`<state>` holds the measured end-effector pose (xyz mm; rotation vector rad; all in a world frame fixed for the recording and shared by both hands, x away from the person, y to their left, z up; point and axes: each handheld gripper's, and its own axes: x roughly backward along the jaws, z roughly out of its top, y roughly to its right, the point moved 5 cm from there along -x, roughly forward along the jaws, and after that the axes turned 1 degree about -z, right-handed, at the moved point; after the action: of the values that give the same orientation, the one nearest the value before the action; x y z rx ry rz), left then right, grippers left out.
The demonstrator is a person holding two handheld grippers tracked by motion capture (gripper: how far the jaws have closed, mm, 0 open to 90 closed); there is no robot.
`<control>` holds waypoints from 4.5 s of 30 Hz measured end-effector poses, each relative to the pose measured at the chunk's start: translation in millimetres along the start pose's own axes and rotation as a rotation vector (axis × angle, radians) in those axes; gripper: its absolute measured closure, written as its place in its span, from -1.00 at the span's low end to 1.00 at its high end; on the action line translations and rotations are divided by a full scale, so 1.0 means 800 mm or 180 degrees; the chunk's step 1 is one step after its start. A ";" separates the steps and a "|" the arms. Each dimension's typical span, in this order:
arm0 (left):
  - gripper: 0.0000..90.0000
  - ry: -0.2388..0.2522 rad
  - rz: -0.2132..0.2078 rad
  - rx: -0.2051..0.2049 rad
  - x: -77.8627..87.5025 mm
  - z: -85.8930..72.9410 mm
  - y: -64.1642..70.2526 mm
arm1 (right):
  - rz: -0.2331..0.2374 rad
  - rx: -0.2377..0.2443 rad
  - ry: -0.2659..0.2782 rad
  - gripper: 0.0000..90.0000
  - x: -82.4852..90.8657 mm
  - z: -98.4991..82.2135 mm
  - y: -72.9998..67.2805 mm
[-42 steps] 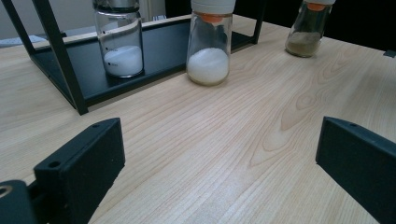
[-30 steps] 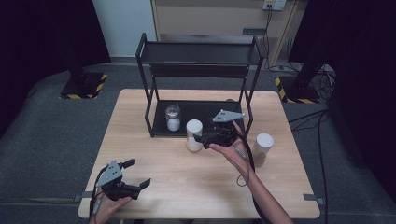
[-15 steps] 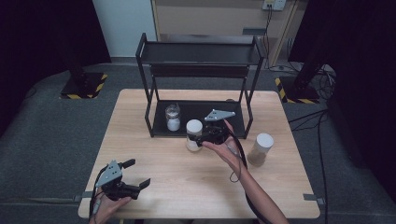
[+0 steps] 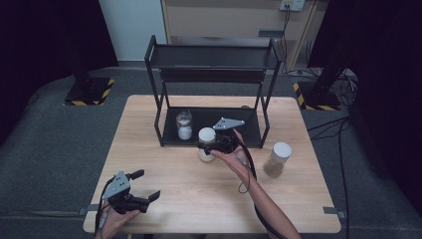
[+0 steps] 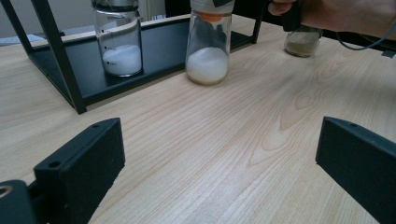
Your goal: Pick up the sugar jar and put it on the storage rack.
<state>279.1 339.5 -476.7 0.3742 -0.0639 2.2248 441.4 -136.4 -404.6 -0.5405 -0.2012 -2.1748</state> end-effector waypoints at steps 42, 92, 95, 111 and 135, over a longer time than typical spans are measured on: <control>-0.99 0.0007 0.0000 0.0005 0.001 0.000 -0.001 | -0.0274 0.0112 0.0227 -0.26 0.009 -0.009 -0.014; -0.99 0.0014 -0.0018 0.0037 0.000 -0.002 -0.003 | -0.0718 -0.0084 0.0208 -0.26 -0.020 0.047 0.044; -0.99 0.0014 -0.0016 0.0033 0.000 -0.002 -0.003 | -0.0734 -0.0113 0.0195 -0.26 -0.024 0.043 0.046; -0.99 0.0008 -0.0014 0.0030 0.001 -0.002 -0.004 | -0.0763 -0.0164 0.0144 -0.26 -0.033 0.030 0.050; -0.99 0.0000 -0.0011 0.0016 0.001 -0.002 -0.003 | -0.0766 -0.0181 0.0175 -0.26 -0.038 0.015 0.053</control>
<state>280.6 341.7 -478.0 0.3767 -0.0574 2.2219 494.6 -136.5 -409.6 -0.5091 -0.1825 -2.4326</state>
